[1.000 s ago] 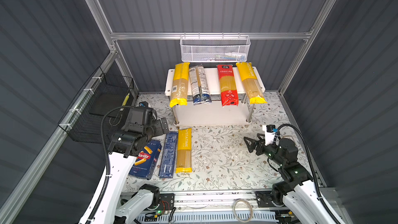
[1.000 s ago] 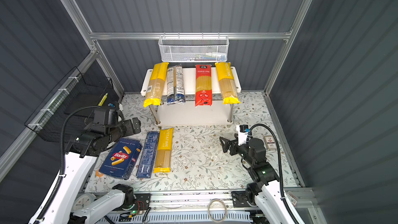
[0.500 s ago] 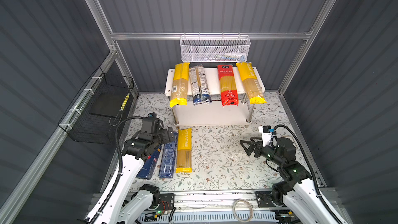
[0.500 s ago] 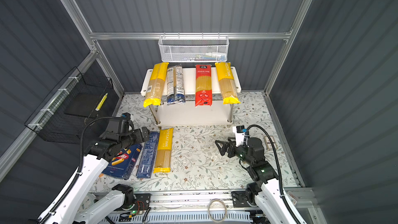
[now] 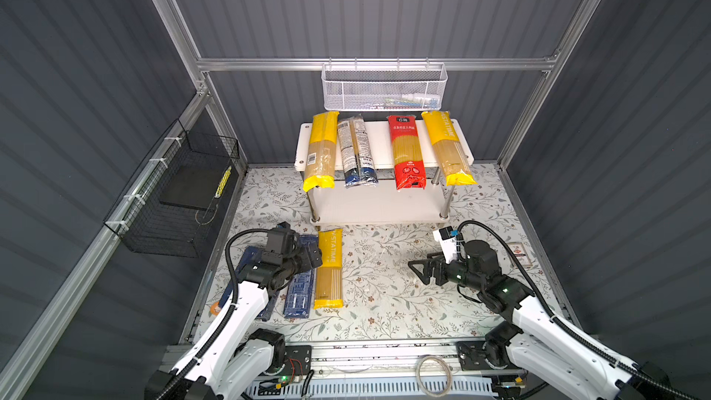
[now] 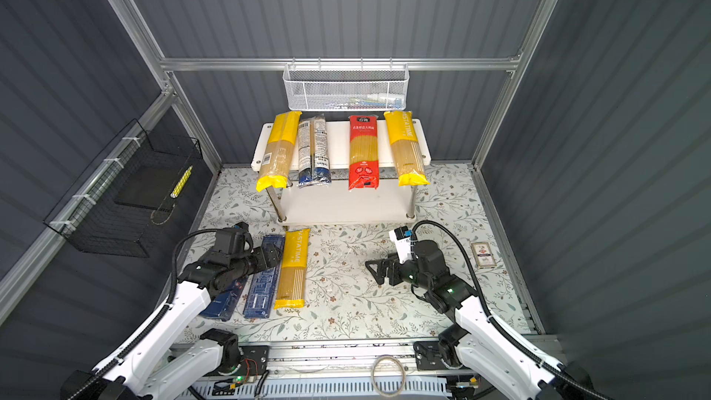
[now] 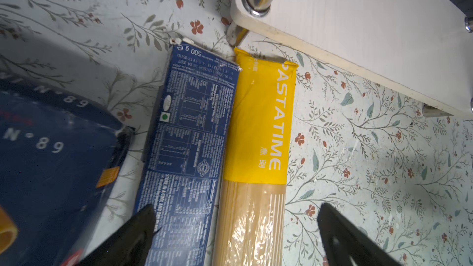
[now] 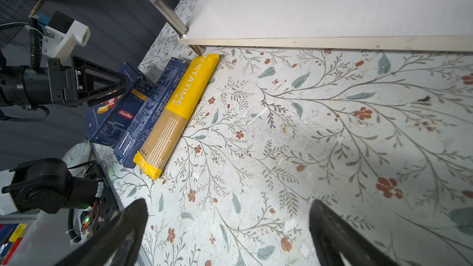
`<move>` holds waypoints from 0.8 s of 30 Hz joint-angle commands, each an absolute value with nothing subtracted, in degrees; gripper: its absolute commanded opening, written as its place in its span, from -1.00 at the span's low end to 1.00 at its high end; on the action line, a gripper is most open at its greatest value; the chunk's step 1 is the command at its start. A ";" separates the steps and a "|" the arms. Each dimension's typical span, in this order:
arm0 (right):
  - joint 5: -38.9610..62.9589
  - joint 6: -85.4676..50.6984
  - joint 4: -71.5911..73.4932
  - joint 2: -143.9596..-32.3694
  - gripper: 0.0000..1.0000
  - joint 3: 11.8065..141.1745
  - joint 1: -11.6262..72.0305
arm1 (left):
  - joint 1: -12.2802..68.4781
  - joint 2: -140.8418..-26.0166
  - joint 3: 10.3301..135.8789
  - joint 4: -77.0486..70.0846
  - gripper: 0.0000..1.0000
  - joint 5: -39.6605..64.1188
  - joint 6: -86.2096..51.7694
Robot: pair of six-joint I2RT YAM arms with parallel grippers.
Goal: Arrange pasta packages on shelves
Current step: Move the pasta bag to the center of the table.
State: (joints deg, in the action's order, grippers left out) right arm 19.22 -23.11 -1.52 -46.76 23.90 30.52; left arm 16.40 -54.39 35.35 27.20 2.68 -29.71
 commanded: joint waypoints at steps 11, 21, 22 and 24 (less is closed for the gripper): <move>8.82 -27.33 4.56 -48.28 0.98 21.44 35.34 | 18.83 -59.50 31.54 16.28 1.00 8.11 -30.06; 9.75 -25.14 3.61 -54.24 0.98 25.58 36.00 | 25.73 -65.38 30.53 11.95 1.00 3.21 -32.79; 10.54 -25.20 3.94 -54.47 0.98 25.82 35.99 | 26.28 -65.92 30.70 12.21 1.00 2.26 -32.71; 11.23 -25.66 4.88 -54.52 0.98 25.50 36.24 | 26.54 -65.95 30.90 13.59 1.00 0.37 -32.34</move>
